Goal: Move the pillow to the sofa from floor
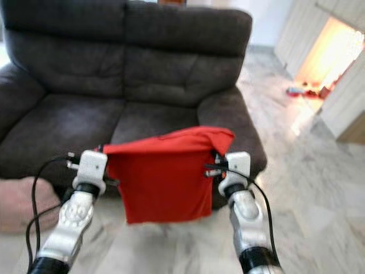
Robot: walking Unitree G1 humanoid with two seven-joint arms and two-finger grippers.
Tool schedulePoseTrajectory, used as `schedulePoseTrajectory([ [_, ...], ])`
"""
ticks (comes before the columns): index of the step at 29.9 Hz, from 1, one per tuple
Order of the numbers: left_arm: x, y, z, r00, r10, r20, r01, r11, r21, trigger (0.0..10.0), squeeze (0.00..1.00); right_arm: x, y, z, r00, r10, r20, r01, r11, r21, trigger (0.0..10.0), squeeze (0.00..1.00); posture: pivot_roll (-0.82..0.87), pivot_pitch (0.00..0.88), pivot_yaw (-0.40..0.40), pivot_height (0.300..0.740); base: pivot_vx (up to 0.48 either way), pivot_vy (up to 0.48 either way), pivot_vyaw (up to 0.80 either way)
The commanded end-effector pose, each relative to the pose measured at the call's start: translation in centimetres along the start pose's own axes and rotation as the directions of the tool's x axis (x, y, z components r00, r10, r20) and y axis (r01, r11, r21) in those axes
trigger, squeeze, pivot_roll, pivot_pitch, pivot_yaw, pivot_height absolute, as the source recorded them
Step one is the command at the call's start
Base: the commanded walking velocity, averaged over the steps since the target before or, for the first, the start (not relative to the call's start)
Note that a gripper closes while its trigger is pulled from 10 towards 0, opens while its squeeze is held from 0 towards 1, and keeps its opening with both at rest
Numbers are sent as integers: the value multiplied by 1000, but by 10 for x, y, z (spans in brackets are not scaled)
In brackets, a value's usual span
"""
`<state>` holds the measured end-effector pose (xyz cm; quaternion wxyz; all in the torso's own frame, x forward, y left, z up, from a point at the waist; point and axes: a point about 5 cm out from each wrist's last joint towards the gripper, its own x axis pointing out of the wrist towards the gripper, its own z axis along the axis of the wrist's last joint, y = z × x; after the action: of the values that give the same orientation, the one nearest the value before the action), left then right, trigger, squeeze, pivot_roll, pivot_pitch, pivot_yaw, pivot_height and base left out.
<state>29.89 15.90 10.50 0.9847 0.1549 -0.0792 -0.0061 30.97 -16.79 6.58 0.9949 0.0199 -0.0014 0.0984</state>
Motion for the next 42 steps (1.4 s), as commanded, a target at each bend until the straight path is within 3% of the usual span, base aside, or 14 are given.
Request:
schedulePoseTrajectory([
  [1,6,7,15,996,40,75,-41,999,2,10000,0,3,-14,16,995,-59,75,59,998,2,10000,0,93,0,-114,740,0,-289,0],
  [29,3,15,25,992,52,114,-52,999,-1,10000,0,2,-8,19,995,-39,91,38,999,7,10000,0,98,0,-106,740,0,-29,0],
  [35,-2,28,34,984,93,150,-99,995,28,10000,0,-2,-4,32,983,-69,169,64,997,33,10000,0,107,0,-93,740,0,0,0],
  [42,-5,31,38,980,107,170,-116,992,41,10000,0,-5,-1,36,977,-84,197,78,996,39,10000,0,111,0,-90,740,0,0,0],
])
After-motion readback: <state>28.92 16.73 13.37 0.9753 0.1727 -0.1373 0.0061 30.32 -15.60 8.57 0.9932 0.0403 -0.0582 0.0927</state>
